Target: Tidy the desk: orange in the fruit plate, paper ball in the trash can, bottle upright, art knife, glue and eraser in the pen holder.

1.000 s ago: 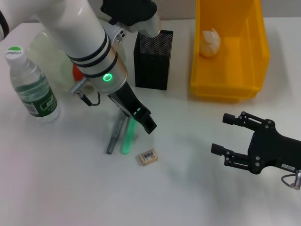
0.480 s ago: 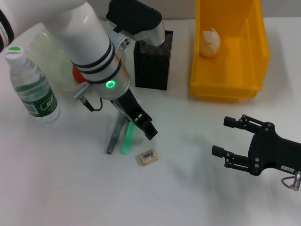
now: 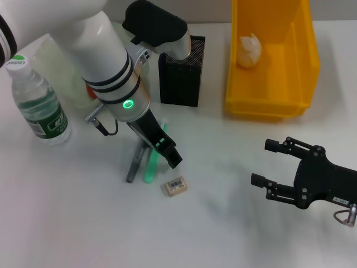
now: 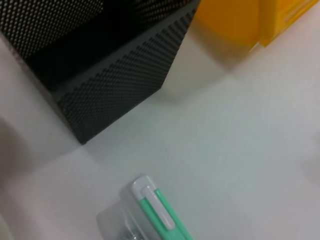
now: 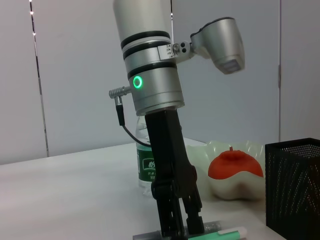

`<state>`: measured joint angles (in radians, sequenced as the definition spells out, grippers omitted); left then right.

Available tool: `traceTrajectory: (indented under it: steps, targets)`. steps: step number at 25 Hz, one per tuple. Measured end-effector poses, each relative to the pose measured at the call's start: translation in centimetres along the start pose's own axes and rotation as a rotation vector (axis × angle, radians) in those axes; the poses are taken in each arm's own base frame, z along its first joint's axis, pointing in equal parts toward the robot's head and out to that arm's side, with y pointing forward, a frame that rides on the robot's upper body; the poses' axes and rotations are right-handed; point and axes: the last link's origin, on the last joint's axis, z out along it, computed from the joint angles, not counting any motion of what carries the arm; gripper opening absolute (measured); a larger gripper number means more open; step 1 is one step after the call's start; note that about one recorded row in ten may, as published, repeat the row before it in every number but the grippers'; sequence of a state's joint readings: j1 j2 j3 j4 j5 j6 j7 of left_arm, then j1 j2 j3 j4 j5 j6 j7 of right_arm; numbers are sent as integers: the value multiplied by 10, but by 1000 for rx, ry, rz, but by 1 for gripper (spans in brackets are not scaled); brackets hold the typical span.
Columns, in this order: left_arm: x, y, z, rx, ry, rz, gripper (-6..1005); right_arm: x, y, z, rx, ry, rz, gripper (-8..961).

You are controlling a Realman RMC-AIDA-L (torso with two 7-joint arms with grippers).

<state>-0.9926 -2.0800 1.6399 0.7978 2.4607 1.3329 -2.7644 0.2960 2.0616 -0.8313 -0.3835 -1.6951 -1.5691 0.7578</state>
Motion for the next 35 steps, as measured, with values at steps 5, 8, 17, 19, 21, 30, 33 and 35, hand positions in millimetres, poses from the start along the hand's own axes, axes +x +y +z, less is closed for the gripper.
traceTrajectory:
  steps: [5,8,17,19,21,30,33,35]
  targets:
    - [-1,-1,1,2,-2,-4,784,-1,-1,1,-2,-1,-3,777]
    - [-3,-3,3,6,-8,-9,784,-1,-1,1,-3,-2,-4,777]
    - [-3,-3,3,5,-6,0,784,-1,-1,1,-1,-2,-3,777]
    - [-2,-3,3,6,-5,0,784,-1,-1,1,0,-3,-3,776]
    - [-3,-4,4,5,-7,4,785,-1,-1,1,0,-3,-4,776]
    - [-5,-4,6,1,-8,9,784,-1,-1,2,-4,-3,-4,775]
    - [-6,-4,7,3,-13,20,780,-2,-1,3,-4,-5,-4,774]
    - [-7,-4,7,4,-16,23,777,-2,-1,3,-4,-6,-4,774]
